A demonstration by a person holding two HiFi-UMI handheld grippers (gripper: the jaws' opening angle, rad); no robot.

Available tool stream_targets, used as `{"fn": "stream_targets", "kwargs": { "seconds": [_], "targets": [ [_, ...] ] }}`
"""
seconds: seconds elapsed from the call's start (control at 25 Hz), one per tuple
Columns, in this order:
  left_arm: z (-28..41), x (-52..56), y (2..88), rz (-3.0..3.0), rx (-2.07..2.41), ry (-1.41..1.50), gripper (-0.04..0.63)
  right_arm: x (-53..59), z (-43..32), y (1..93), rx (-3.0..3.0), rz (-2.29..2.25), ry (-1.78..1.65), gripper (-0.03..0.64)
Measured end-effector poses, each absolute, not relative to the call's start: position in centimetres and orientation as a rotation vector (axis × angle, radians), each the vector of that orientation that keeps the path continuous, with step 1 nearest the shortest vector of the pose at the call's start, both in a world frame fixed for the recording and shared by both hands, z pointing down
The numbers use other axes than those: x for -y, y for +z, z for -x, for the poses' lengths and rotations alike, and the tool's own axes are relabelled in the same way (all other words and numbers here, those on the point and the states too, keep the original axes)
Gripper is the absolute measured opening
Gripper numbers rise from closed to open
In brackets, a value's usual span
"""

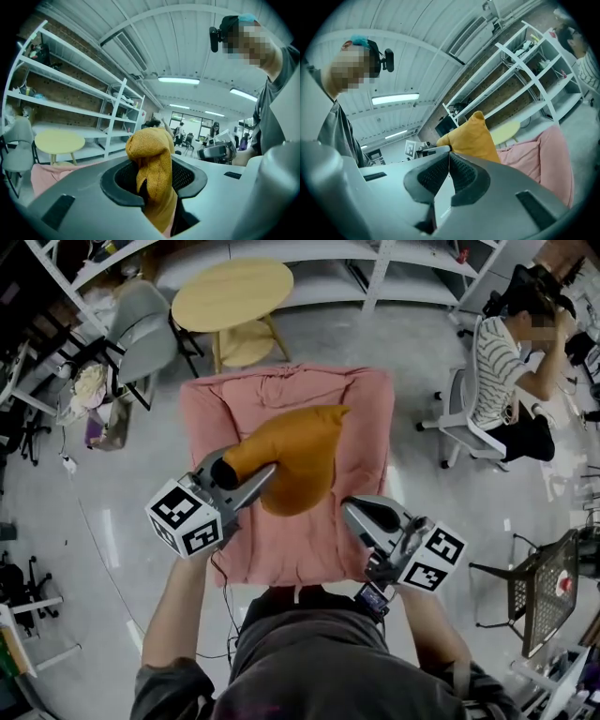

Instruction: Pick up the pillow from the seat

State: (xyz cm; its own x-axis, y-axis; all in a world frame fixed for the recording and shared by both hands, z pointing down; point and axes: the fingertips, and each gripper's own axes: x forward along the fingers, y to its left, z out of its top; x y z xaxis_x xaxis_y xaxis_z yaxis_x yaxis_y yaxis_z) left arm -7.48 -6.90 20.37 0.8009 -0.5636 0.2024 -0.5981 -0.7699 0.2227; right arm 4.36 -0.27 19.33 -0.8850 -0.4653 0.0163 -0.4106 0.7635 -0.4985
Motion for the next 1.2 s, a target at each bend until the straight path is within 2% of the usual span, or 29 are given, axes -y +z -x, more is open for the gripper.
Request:
{"fn": "stream_targets", "kwargs": {
  "seconds": [0.44,1.2],
  "targets": [
    [7.5,4.1,13.6,-2.77,0.954,0.175,0.16,-1.6,-4.1,13.0,-2.842,0.637,-0.596,0.014],
    [7.5,2.3,11.9,-2.777,0.947,0.131,0.16,-3.2,-3.2,11.0,-2.851,0.627,-0.539,0.014]
  ]
}}
